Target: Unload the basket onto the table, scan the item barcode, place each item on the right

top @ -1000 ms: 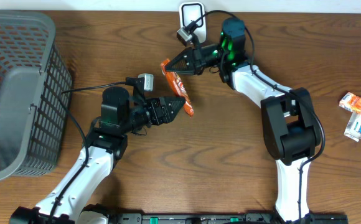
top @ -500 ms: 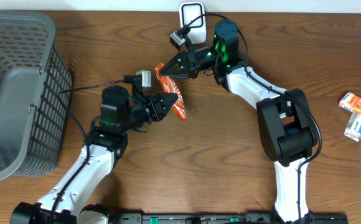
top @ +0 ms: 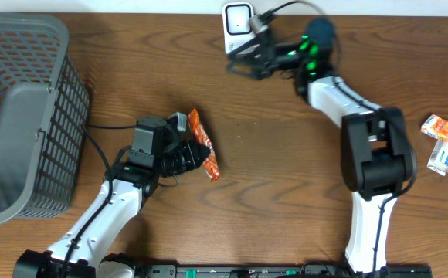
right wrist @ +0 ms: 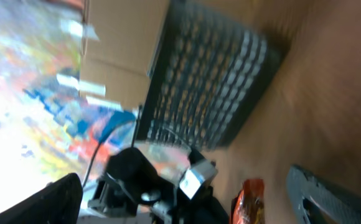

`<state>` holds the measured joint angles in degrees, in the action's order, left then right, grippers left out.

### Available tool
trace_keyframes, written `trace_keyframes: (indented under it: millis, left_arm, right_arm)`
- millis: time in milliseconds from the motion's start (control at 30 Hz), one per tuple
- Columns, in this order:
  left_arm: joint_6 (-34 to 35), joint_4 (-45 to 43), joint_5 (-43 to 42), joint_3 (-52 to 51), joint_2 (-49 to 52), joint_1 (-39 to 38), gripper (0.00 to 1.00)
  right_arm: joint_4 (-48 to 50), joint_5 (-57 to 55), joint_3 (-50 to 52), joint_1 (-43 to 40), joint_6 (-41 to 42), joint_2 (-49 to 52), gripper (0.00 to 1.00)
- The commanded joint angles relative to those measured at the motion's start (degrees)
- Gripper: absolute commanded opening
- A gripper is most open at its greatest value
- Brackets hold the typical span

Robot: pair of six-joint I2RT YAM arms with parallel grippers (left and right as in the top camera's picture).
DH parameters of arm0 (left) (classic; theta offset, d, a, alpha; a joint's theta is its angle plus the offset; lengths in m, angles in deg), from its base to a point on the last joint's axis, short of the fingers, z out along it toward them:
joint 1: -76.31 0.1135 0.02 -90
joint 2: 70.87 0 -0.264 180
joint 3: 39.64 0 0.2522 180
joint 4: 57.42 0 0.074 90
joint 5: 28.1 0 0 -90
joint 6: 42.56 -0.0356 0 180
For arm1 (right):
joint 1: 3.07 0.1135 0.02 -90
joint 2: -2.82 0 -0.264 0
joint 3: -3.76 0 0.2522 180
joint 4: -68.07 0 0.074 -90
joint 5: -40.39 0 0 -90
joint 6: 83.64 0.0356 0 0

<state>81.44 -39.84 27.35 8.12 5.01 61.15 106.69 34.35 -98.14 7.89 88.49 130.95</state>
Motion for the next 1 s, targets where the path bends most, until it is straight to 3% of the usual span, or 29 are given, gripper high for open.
trace_keyframes:
  millis: [0, 167, 400, 567, 600, 633, 667, 700, 767, 967]
  left_arm:
    - [-1.2, 4.7, 5.99, 1.2, 0.31, -0.04, 0.07]
    - [12.33, 17.31, 18.36, 4.59, 0.31, -0.04, 0.07]
    - [33.73, 25.57, 20.26, 4.63, 0.33, -0.04, 0.07]
    - [42.21, 26.1, 20.72, 4.63, 0.39, -1.18, 0.08]
    - [43.87, 25.97, 20.76, 4.63, 0.48, -1.51, 0.14]
    - [45.18, 25.77, 20.72, 4.61, 0.66, -1.86, 0.28]
    - [46.1, 25.46, 20.7, 4.61, 0.79, -2.21, 0.49]
    - [46.62, 24.98, 20.61, 4.61, 0.9, -2.71, 0.64]
    - [46.03, 23.71, 19.54, 4.79, 0.81, -3.87, 0.74]
    - [42.14, 24.57, 20.83, 8.94, -0.13, -7.63, 0.8]
  right_arm:
    - [3.61, -1.36, -0.68, -2.71, 5.64, -1.46, 0.99]
    - [3.34, -0.17, -0.68, -4.74, 7.48, -1.46, 0.99]
    - [3.37, 0.2, -0.68, -4.66, 7.41, -1.46, 0.99]
    - [3.43, 0.63, -0.68, -4.11, 7.41, -1.46, 0.99]
    - [3.65, 1.03, -0.68, -4.02, 7.43, -1.46, 0.99]
    - [3.63, 1.38, -0.68, -4.0, 7.43, -1.46, 0.99]
    - [3.65, 1.95, -0.68, -4.0, 7.43, -1.46, 0.99]
    - [3.65, 2.51, -0.68, -4.0, 7.43, -1.46, 0.99]
    - [3.65, 2.95, -0.68, -4.11, 7.21, -1.46, 0.99]
    - [3.58, 1.84, -0.68, -4.33, 6.86, -1.46, 0.99]
